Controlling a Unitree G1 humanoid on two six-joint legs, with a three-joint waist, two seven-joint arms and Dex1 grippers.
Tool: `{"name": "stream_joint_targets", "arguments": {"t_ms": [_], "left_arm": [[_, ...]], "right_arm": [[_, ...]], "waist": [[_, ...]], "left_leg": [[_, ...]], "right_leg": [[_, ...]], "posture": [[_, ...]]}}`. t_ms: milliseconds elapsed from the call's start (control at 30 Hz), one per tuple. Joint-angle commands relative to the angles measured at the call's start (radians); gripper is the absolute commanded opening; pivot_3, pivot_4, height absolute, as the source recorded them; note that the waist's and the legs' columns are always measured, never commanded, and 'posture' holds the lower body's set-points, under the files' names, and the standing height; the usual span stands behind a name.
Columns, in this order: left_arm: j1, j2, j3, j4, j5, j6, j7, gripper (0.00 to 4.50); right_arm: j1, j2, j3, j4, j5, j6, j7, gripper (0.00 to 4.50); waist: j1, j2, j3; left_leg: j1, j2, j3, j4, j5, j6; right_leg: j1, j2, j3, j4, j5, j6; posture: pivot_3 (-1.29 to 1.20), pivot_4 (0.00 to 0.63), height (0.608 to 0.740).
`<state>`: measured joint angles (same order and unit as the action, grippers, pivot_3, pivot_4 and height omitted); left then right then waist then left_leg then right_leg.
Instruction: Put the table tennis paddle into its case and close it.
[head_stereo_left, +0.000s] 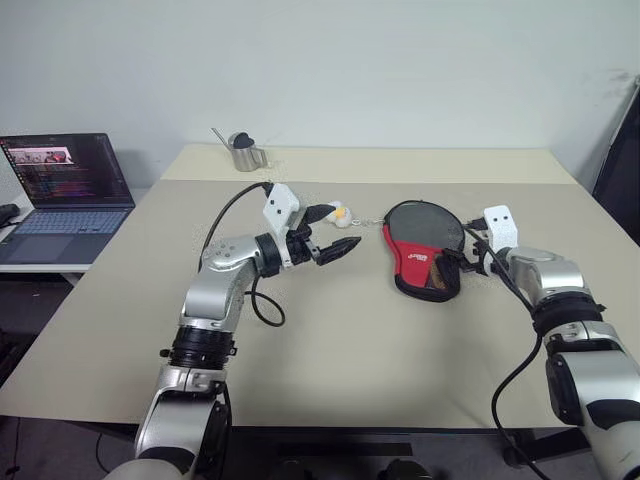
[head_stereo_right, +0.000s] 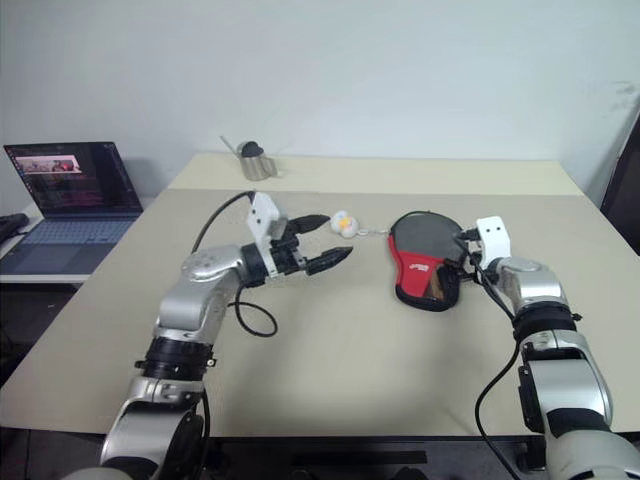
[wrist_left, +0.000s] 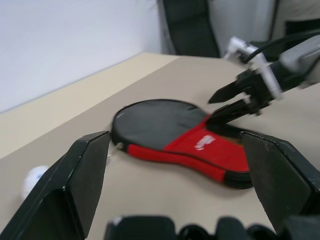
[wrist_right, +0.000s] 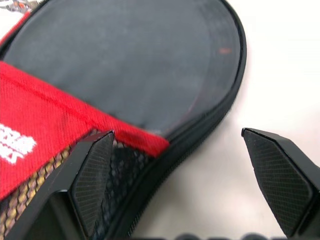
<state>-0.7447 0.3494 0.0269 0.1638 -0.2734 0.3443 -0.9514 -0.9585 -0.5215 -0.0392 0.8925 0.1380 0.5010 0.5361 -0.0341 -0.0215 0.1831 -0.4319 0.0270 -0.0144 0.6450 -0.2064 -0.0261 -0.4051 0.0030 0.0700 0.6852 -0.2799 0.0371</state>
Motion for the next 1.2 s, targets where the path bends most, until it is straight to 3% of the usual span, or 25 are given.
{"name": "stream_joint_targets", "arguments": {"t_ms": [33, 633, 733, 933, 1133, 1200], "left_arm": [[-0.006, 0.026, 0.007, -0.071, -0.047, 0.019, -0.018, 4.50], [-0.010, 0.050, -0.008, -0.065, -0.051, 0.004, 0.001, 4.50], [-0.005, 0.054, -0.008, -0.068, -0.052, 0.002, 0.003, 4.50], [0.014, 0.072, -0.008, -0.070, -0.050, -0.004, -0.002, 4.50], [0.039, 0.115, -0.001, -0.070, -0.053, -0.006, -0.009, 4.50], [0.061, 0.136, -0.002, -0.075, -0.053, -0.001, -0.015, 4.50]], "right_arm": [[-0.018, -0.009, -0.017, 0.021, 0.000, 0.010, 0.022, 4.45], [-0.085, 0.074, 0.091, 0.218, -0.133, -0.063, 0.158, 4.45], [-0.097, 0.084, 0.084, 0.249, -0.138, -0.055, 0.172, 3.89], [-0.101, 0.104, 0.067, 0.278, -0.131, -0.035, 0.170, 1.86], [-0.090, 0.130, 0.049, 0.287, -0.126, -0.021, 0.148, 0.14], [-0.090, 0.140, 0.036, 0.288, -0.121, -0.017, 0.136, 0.03]], "waist": [[0.000, 0.000, 0.000], [-0.028, 0.000, 0.000], [-0.030, 0.000, 0.000], [-0.031, 0.000, -0.001], [-0.032, -0.001, -0.001], [-0.034, -0.001, -0.001]], "left_leg": [[0.000, 0.000, 0.000, 0.000, 0.000, 0.000], [0.003, 0.000, 0.001, 0.000, 0.000, 0.000], [0.005, 0.000, 0.001, 0.000, 0.000, 0.000], [0.008, 0.001, 0.001, 0.000, 0.000, 0.000], [0.016, 0.001, 0.001, 0.000, 0.000, 0.000], [0.020, 0.001, 0.000, -0.001, 0.000, 0.000]], "right_leg": [[0.000, 0.000, 0.000, 0.000, 0.000, 0.000], [0.000, 0.004, 0.002, 0.003, 0.000, 0.000], [0.001, 0.006, 0.002, 0.005, 0.000, 0.000], [0.002, 0.007, 0.002, 0.008, 0.000, 0.000], [0.010, 0.007, 0.003, 0.009, -0.001, -0.001], [0.014, 0.008, 0.002, 0.007, -0.001, -0.001]], "posture": [[0.00, 0.150, 0.740], [0.00, 0.150, 0.740], [0.00, 0.150, 0.740], [0.00, 0.150, 0.740], [0.00, 0.150, 0.740], [0.00, 0.150, 0.740]]}}
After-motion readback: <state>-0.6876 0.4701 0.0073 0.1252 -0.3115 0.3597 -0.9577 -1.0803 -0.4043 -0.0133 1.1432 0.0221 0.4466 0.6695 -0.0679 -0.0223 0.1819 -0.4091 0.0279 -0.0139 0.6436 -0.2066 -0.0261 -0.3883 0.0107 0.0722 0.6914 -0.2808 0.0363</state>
